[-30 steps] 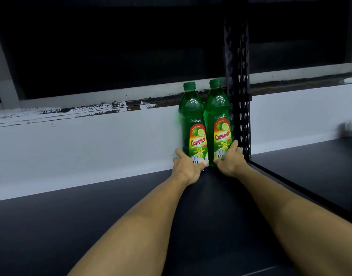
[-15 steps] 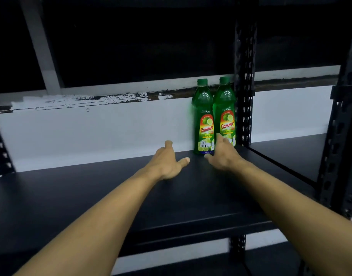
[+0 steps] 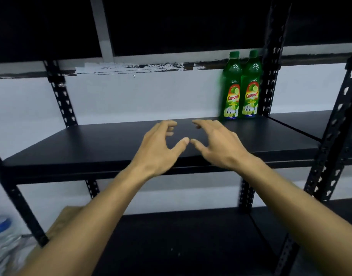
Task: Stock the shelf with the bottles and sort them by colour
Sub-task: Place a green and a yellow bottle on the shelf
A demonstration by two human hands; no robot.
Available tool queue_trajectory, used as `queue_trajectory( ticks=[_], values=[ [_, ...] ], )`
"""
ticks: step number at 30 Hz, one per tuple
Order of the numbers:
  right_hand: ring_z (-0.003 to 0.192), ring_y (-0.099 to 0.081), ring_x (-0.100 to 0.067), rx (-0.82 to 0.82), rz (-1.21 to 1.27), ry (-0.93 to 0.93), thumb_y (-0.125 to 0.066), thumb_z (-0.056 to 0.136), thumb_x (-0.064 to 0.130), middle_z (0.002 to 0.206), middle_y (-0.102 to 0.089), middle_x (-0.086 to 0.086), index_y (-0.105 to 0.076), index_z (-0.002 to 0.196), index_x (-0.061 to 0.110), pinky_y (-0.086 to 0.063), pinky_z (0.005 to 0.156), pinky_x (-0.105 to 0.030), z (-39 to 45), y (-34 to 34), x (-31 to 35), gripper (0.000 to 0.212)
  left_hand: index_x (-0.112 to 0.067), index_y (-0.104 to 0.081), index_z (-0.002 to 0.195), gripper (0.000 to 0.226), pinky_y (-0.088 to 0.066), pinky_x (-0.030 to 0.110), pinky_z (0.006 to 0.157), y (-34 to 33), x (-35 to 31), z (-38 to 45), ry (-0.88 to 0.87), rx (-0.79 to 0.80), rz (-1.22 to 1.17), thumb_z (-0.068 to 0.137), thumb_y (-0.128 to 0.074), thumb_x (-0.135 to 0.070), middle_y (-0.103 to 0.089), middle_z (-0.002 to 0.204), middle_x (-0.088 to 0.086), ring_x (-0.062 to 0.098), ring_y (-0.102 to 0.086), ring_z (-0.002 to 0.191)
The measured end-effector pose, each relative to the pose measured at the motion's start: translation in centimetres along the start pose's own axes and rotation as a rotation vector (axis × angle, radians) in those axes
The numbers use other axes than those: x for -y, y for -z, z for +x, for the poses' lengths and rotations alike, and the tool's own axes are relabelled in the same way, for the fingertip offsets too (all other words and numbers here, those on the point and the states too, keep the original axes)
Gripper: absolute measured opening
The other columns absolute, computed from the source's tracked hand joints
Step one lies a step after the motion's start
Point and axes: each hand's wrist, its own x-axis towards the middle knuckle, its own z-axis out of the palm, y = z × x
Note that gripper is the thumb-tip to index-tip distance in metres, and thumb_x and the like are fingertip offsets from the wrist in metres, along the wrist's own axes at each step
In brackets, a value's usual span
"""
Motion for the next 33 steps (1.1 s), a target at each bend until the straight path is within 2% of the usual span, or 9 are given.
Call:
queue_trajectory(
  ticks=[4, 7, 10, 13, 17, 19, 23, 30, 33],
  values=[
    [0.128, -0.039, -0.014, -0.140, -0.013, 0.134, -0.056, 0.094, 0.033, 0.133, -0.053, 0.003, -0.047, 0.138, 0.019, -0.048, 0.074, -0.034, -4.1, -1.2, 2.4, 0.047, -0.027, -0.047, 0.134, 0.052, -0.044, 0.028, 0.102, 2.1, 2.2, -5.5, -0.039, -0.108, 0.015, 0.088, -0.066, -0.042, -0.054, 0.128, -0.013, -0.005, -0.051, 0.117],
    [0.120, -0.047, -0.018, -0.192, -0.034, 0.248, -0.064, 0.089, 0.026, 0.124, -0.059, -0.001, -0.057, 0.128, 0.011, -0.042, 0.063, -0.020, -7.2, -3.8, 3.4, 0.042, -0.024, -0.045, 0.137, 0.057, -0.045, 0.029, 0.101, 2.0, 4.8, -9.3, -0.043, -0.070, 0.075, 0.086, -0.067, -0.039, -0.052, 0.128, -0.012, -0.003, -0.051, 0.118],
    [0.117, -0.050, -0.019, -0.120, -0.013, 0.272, -0.065, 0.088, 0.025, 0.123, -0.060, -0.003, -0.057, 0.127, 0.010, -0.038, 0.059, -0.017, -9.8, -7.8, 3.8, 0.042, -0.027, -0.039, 0.141, 0.062, -0.044, 0.029, 0.099, 0.6, 7.7, -12.4, 0.021, 0.017, 0.129, 0.087, -0.066, -0.042, -0.048, 0.132, -0.014, -0.001, -0.049, 0.120],
    [0.112, -0.055, -0.023, 0.021, 0.039, 0.256, -0.063, 0.089, 0.025, 0.123, -0.060, -0.003, -0.056, 0.128, 0.010, -0.042, 0.055, -0.025, -12.3, -12.3, 3.3, 0.042, -0.027, -0.035, 0.142, 0.063, -0.043, 0.030, 0.098, -1.6, 10.6, -15.0, 0.129, 0.128, 0.173, 0.088, -0.063, -0.044, -0.046, 0.136, -0.012, 0.001, -0.046, 0.122],
    [0.113, -0.056, -0.024, 0.223, 0.064, 0.200, -0.063, 0.089, 0.024, 0.124, -0.059, -0.005, -0.056, 0.129, 0.010, -0.052, 0.060, -0.034, -15.5, -18.6, 1.8, 0.043, -0.030, -0.033, 0.143, 0.062, -0.045, 0.036, 0.097, -5.1, 14.4, -17.7, 0.253, 0.290, 0.203, 0.090, -0.060, -0.047, -0.045, 0.138, -0.012, 0.003, -0.046, 0.124],
    [0.120, -0.051, -0.023, 0.340, 0.083, 0.124, -0.057, 0.093, 0.028, 0.132, -0.053, -0.003, -0.051, 0.135, 0.013, -0.053, 0.069, -0.037, -17.1, -21.5, 0.9, 0.045, -0.029, -0.033, 0.144, 0.063, -0.046, 0.035, 0.096, -7.0, 16.3, -19.0, 0.313, 0.379, 0.217, 0.090, -0.060, -0.046, -0.045, 0.139, -0.010, 0.004, -0.047, 0.124],
    [0.131, -0.039, -0.021, 0.569, 0.090, -0.048, -0.049, 0.097, 0.033, 0.143, -0.040, -0.002, -0.039, 0.144, 0.017, -0.048, 0.086, -0.039, -20.4, -26.2, -0.3, 0.050, -0.028, -0.029, 0.147, 0.065, -0.046, 0.037, 0.095, -11.2, 20.3, -21.6, 0.411, 0.574, 0.245, 0.091, -0.057, -0.048, -0.044, 0.142, -0.006, 0.009, -0.049, 0.125],
    [0.126, -0.044, -0.031, 0.969, 0.023, -0.338, -0.047, 0.096, 0.034, 0.137, -0.040, -0.010, -0.037, 0.139, 0.013, -0.044, 0.095, -0.044, -27.6, -33.7, -2.0, 0.049, -0.025, -0.026, 0.146, 0.066, -0.046, 0.042, 0.097, -18.8, 25.2, -26.7, 0.544, 0.883, 0.284, 0.091, -0.052, -0.050, -0.045, 0.144, 0.003, 0.025, -0.052, 0.123],
    [0.130, -0.041, -0.033, 1.086, -0.039, -0.383, -0.047, 0.096, 0.037, 0.144, -0.037, -0.015, -0.031, 0.142, 0.010, -0.039, 0.100, -0.041, -31.7, -35.8, -2.0, 0.056, -0.019, -0.027, 0.145, 0.063, -0.040, 0.041, 0.102, -21.9, 25.6, -29.5, 0.575, 0.965, 0.320, 0.094, -0.051, -0.046, -0.044, 0.144, 0.009, 0.031, -0.046, 0.129]
  ],
)
